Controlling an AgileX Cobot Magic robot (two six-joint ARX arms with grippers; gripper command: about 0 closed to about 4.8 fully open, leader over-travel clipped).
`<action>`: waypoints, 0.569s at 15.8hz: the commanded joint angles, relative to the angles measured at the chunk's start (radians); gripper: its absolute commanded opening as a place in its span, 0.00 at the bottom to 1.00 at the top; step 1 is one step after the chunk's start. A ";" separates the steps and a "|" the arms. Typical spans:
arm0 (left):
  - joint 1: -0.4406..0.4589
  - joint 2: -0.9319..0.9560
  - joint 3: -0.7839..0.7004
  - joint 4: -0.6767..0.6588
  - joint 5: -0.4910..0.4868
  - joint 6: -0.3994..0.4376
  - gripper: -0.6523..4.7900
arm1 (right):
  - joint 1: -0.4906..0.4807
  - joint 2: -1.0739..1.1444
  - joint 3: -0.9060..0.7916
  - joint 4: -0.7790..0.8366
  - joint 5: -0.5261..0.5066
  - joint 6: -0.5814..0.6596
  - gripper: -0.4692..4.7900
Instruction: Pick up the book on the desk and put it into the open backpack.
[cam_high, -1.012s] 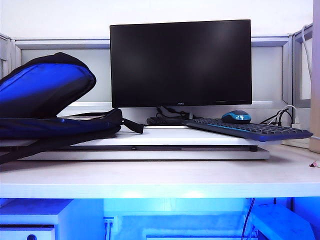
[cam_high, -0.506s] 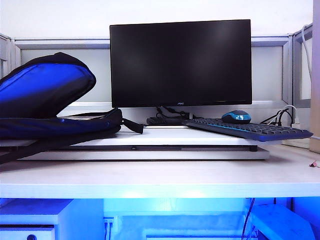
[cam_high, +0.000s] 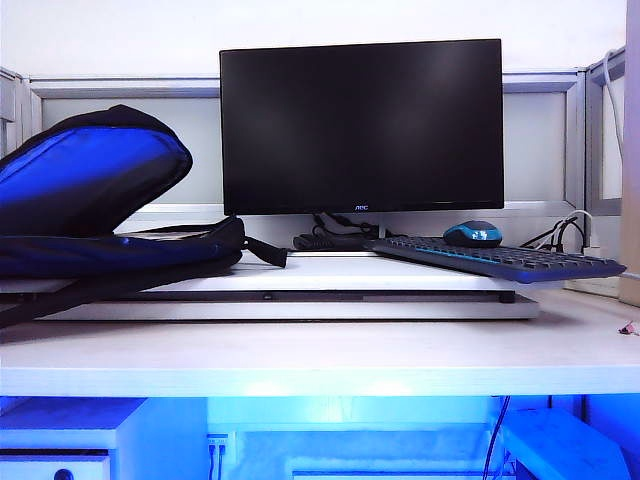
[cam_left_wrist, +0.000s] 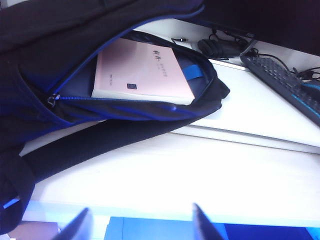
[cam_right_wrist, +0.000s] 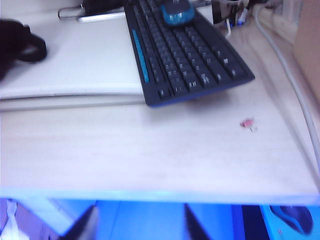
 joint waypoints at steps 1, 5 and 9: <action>0.001 0.000 -0.042 0.036 -0.003 0.003 0.61 | 0.000 -0.002 -0.041 0.090 0.003 0.001 0.42; 0.001 0.000 -0.129 0.103 -0.002 0.044 0.35 | 0.000 -0.002 -0.101 0.117 0.000 0.001 0.23; 0.000 0.000 -0.151 0.130 0.002 0.078 0.17 | -0.001 -0.002 -0.134 0.150 0.018 -0.002 0.08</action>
